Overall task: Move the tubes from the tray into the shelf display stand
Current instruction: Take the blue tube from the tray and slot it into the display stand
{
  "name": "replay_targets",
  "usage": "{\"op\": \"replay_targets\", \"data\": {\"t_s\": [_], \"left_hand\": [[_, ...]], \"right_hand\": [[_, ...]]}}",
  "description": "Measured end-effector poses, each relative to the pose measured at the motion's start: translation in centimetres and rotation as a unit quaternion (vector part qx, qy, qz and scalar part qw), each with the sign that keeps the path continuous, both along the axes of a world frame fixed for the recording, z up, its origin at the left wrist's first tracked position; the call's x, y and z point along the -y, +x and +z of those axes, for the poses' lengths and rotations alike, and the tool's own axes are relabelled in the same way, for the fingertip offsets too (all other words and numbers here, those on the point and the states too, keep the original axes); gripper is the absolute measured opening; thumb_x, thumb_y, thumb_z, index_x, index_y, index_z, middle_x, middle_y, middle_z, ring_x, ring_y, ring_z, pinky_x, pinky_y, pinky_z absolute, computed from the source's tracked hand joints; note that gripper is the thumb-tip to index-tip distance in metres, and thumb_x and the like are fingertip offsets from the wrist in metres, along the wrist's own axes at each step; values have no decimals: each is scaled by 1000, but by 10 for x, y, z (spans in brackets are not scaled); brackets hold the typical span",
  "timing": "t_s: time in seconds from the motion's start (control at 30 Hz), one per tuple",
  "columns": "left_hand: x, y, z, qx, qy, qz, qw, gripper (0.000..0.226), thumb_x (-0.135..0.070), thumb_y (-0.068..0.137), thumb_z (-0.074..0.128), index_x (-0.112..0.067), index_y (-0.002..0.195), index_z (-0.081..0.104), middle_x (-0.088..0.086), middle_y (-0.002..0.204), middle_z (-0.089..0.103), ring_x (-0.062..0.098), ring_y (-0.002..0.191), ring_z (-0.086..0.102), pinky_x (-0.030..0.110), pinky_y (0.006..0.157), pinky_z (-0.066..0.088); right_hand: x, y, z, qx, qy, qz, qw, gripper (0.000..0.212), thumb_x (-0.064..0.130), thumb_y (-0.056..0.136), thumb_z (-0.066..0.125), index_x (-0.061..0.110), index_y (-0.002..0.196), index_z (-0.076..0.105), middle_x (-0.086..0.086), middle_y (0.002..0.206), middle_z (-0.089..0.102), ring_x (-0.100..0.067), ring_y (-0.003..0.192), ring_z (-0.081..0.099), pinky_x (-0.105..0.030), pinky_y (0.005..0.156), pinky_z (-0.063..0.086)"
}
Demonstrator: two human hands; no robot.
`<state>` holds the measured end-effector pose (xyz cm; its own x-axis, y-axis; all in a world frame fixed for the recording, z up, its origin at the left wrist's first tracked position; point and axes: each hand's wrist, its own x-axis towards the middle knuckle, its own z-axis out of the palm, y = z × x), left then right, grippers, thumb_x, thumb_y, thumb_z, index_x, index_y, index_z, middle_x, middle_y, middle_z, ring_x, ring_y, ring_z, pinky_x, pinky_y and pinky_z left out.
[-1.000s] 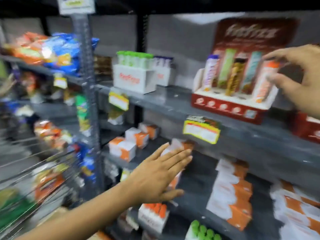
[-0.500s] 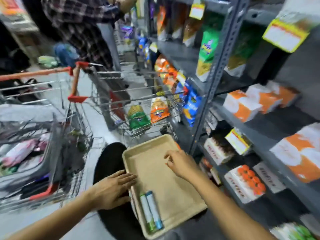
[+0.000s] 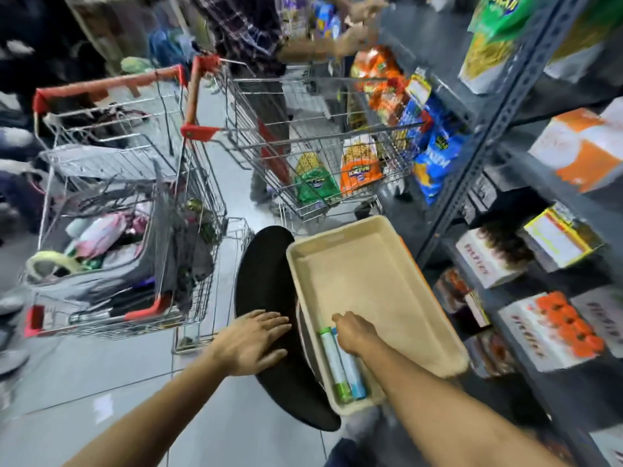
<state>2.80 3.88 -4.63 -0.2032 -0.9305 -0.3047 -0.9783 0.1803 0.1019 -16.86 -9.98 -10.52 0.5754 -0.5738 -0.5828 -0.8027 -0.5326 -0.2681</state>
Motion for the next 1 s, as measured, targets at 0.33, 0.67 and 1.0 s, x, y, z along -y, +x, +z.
{"op": "replay_targets", "data": {"t_s": [0.33, 0.67, 1.0], "left_hand": [[1, 1, -3, 3, -22, -16, 1000, 59, -53, 93, 35, -19, 141, 41, 3, 146, 45, 19, 136, 35, 35, 112, 27], [3, -2, 3, 2, -5, 0, 1000, 62, -58, 90, 33, -22, 139, 43, 0, 143, 49, 18, 128, 46, 32, 98, 42], [110, -36, 82, -29, -58, -10, 998, 66, -66, 89, 29, -23, 137, 47, 6, 123, 66, 23, 110, 58, 32, 88, 43]], "right_hand": [[-7, 11, -21, -15, -28, -6, 999, 31, 7, 92, 41, 5, 121, 52, -19, 127, 53, -36, 113, 56, -40, 89, 48], [8, 20, 19, -34, 19, 23, 999, 20, 15, 74, 72, 0, 83, 61, -20, 104, 65, -33, 86, 65, -29, 64, 46], [84, -81, 229, 162, 20, -52, 985, 15, 3, 83, 66, -7, 94, 66, -20, 83, 67, -21, 59, 63, -23, 54, 54]]}}
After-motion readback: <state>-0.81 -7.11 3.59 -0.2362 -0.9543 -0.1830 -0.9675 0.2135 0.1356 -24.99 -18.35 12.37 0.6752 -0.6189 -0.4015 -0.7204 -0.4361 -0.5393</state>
